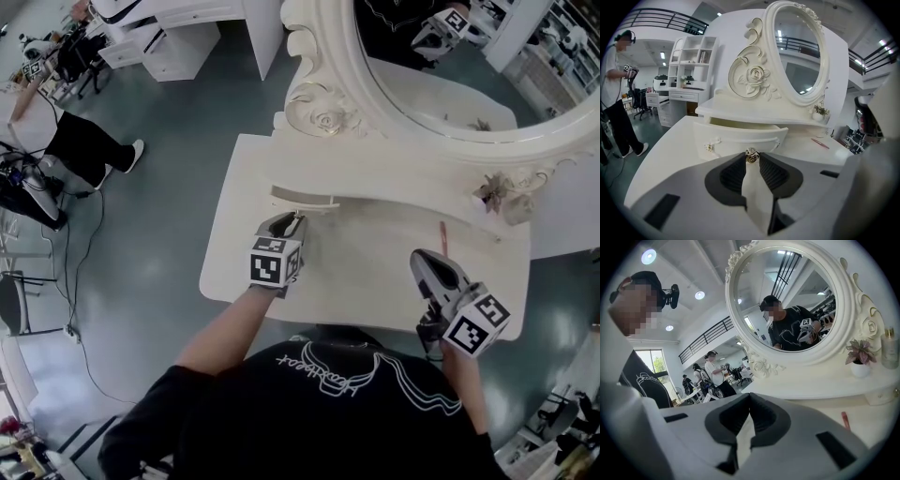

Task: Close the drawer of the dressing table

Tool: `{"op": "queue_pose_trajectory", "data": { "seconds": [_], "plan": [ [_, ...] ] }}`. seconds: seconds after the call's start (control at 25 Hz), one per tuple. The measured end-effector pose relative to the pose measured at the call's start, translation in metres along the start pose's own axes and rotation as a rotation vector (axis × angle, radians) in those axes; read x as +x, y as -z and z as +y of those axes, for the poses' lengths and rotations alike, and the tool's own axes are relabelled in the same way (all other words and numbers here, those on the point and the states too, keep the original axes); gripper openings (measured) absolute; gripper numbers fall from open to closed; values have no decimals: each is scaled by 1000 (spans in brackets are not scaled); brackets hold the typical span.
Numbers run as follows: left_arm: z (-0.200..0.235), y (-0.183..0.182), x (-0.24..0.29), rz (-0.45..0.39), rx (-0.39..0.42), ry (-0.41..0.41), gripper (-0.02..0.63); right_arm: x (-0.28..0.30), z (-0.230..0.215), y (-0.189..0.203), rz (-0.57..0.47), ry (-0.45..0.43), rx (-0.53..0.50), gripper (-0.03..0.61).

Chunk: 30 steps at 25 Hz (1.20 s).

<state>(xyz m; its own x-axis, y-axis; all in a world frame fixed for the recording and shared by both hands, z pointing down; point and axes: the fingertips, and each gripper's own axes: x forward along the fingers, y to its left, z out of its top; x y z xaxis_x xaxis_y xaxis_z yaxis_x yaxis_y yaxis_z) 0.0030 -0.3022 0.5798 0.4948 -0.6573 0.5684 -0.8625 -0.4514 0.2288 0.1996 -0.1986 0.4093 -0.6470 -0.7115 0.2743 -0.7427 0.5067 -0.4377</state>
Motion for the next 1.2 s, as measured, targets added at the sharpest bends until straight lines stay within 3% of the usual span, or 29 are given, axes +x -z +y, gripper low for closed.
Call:
{"op": "queue_pose_trajectory", "data": {
  "seconds": [1.2],
  "plan": [
    [13, -24, 36, -9, -22, -30, 95, 1, -29, -5, -16, 26, 32, 3]
  ]
}}
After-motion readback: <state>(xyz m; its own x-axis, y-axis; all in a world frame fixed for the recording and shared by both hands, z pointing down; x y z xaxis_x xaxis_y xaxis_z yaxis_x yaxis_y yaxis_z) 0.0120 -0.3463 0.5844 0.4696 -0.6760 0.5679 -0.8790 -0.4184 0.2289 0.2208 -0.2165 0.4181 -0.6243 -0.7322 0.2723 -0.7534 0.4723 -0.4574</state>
